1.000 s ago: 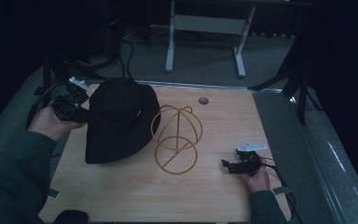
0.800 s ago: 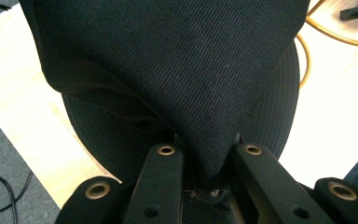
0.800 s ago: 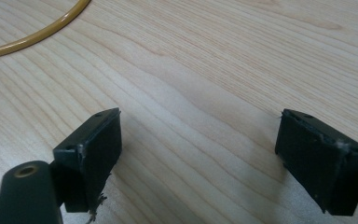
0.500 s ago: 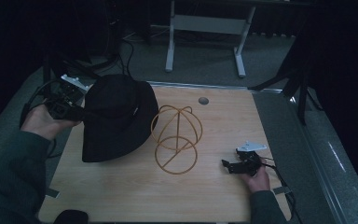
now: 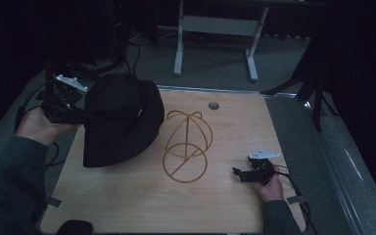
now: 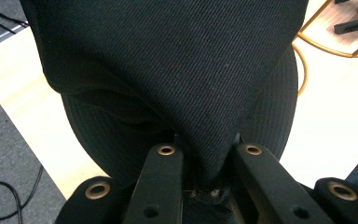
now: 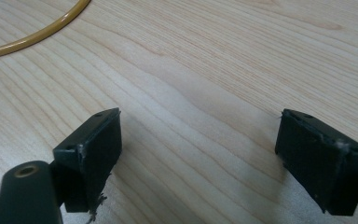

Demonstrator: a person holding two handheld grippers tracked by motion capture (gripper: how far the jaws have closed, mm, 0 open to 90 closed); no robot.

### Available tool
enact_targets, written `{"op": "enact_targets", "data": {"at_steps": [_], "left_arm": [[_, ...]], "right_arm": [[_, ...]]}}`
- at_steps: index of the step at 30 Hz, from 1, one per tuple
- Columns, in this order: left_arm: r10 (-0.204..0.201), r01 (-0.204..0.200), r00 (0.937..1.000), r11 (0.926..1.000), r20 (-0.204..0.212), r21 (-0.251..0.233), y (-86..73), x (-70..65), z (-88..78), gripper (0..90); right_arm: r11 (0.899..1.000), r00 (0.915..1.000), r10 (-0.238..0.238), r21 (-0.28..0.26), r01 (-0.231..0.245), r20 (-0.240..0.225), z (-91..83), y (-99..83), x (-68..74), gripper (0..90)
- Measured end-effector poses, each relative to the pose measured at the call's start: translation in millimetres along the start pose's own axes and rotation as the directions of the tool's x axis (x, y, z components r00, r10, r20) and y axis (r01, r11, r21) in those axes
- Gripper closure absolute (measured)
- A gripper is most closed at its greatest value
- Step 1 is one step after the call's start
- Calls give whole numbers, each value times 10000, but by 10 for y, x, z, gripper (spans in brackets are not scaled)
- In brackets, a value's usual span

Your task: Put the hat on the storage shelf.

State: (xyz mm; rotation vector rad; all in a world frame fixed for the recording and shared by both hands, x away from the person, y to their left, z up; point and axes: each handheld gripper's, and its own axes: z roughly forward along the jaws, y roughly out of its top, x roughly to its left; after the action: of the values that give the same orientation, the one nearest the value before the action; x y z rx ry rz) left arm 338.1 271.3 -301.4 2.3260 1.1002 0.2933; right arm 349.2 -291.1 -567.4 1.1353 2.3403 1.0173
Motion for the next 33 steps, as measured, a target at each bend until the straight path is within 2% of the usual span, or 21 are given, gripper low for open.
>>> {"op": "enact_targets", "data": {"at_steps": [10,14,19,23,33], "left_arm": [[20,-21,10000,9998,-50,-220,3,3,-75,854],[39,-33,9999,9989,122,-464,0,6,-130,854],[71,-67,9999,9984,78,-568,5,-2,-176,854],[98,-83,9997,9975,218,-708,8,-5,-202,854],[422,-394,9986,9956,323,-845,40,-54,-261,854]], "right_arm": [[10000,10000,1,-1,-1,1,0,0,0,144],[10000,10000,0,1,0,-1,0,0,0,144],[10000,10000,-10,3,10,0,0,0,-1,144],[10000,10000,-12,5,12,0,-1,0,-1,144],[10000,10000,-15,4,15,3,0,0,-1,144]]}}
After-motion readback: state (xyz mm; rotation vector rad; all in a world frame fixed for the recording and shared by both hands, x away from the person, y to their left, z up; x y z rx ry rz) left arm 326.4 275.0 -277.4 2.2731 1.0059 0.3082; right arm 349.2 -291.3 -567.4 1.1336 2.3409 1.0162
